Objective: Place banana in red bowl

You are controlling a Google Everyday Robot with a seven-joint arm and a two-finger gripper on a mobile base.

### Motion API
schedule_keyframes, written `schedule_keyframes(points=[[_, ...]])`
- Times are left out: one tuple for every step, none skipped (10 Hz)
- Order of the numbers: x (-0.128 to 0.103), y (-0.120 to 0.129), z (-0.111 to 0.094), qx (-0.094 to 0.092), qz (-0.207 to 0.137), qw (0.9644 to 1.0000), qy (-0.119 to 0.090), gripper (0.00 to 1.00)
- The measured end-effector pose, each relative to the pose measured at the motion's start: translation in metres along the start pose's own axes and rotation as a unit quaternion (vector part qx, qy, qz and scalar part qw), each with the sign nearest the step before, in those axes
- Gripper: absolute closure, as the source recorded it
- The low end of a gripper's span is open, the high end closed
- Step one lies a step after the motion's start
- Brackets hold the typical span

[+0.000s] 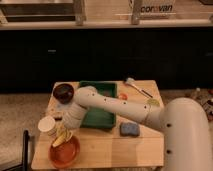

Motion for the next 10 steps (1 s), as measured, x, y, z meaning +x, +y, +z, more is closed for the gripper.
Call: schedule_keyframes(points=[[-0.004, 0.002, 0.002, -0.002, -0.003, 1.0, -0.002, 0.29], [-0.01, 0.003, 0.005, -0.004, -0.007, 0.9999, -0.006, 0.21], [-0.013, 0.004, 0.007, -0.006, -0.01, 0.9999, -0.007, 0.2], [-0.017, 0.005, 0.009, -0.009, -0.014, 0.9998, -0.01, 0.2], [-0.02, 0.006, 0.009, -0.011, -0.016, 0.9998, -0.011, 0.2], [-0.021, 0.007, 0.009, -0.011, -0.017, 0.9997, -0.011, 0.2], [-0.023, 0.009, 0.008, -0.011, -0.018, 0.9997, -0.01, 0.2], [-0.024, 0.01, 0.006, -0.008, -0.018, 0.9998, -0.009, 0.2], [-0.024, 0.011, 0.002, -0.004, -0.017, 0.9998, -0.006, 0.2], [-0.023, 0.012, -0.001, 0.0, -0.017, 0.9998, -0.004, 0.2]])
